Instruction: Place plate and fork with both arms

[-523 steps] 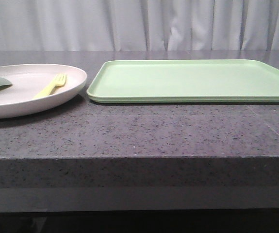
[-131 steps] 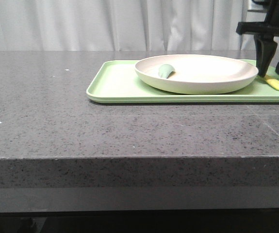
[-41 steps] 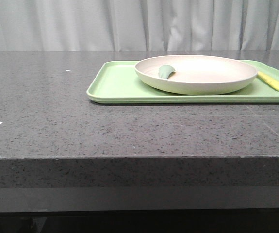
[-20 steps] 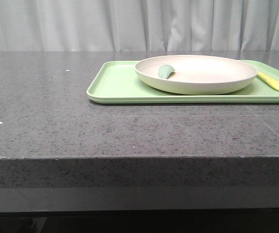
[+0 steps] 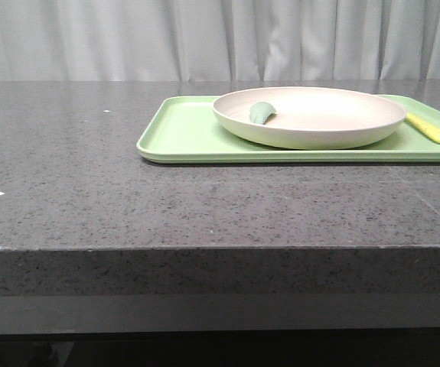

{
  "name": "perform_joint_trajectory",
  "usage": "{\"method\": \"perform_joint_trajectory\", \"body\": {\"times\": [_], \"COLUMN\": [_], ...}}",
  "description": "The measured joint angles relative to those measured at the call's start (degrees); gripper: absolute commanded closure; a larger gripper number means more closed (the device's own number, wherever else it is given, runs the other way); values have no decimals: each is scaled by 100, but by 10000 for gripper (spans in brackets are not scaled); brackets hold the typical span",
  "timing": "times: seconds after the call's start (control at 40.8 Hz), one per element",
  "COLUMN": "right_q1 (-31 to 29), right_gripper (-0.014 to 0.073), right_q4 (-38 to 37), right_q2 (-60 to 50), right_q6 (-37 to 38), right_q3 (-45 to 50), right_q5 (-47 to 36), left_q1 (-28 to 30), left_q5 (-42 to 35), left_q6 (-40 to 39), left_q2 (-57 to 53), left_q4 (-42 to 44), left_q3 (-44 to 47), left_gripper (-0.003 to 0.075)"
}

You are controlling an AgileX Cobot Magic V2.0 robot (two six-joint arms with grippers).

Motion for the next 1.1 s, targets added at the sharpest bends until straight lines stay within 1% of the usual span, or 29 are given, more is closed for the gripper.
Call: {"method": "perform_joint_trajectory", "body": {"times": [0.122, 0.318, 0.514, 0.637, 1.102], "right_q1": [0, 0, 0, 0, 0], "right_gripper": [713, 713, 713, 713, 713], "right_q4": [0, 0, 0, 0, 0], "right_q2": [0, 0, 0, -5, -5], "right_q6": [0, 0, 0, 0, 0], "right_q3": [0, 0, 0, 0, 0], "right_q5": [0, 0, 0, 0, 0], "left_q1": [170, 983, 1546, 1616, 1619], "left_q5": [-57, -57, -79, -270, -206], "left_q6": [0, 0, 0, 0, 0], "left_q2": [-293, -1258, -1369, -1369, -1369], "left_q4": [0, 0, 0, 0, 0], "left_q3": [401, 1355, 1927, 2277, 2277], "left_gripper": [738, 738, 738, 738, 738]}}
